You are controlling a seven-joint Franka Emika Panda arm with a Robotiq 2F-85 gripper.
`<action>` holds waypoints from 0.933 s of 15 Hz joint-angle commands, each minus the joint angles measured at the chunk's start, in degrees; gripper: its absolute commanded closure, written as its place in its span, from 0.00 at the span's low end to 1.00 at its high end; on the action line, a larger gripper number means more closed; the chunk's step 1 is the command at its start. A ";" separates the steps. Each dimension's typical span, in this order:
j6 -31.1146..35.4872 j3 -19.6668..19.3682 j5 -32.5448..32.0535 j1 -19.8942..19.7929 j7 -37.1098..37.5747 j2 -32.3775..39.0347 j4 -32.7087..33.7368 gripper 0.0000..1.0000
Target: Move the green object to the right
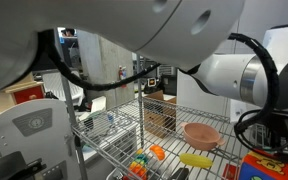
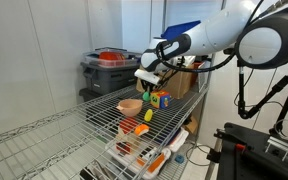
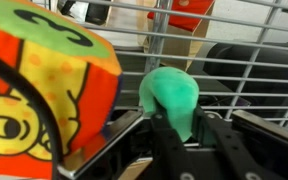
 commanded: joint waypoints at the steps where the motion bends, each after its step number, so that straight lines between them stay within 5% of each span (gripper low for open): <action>1: 0.83 0.58 0.81 0.06 -0.48 -0.02 -1.01 0.42; 7: 0.68 0.96 1.04 -0.19 -1.19 0.00 -0.04 0.02; 14: -0.15 1.62 1.38 -0.65 -3.00 -0.11 2.82 0.00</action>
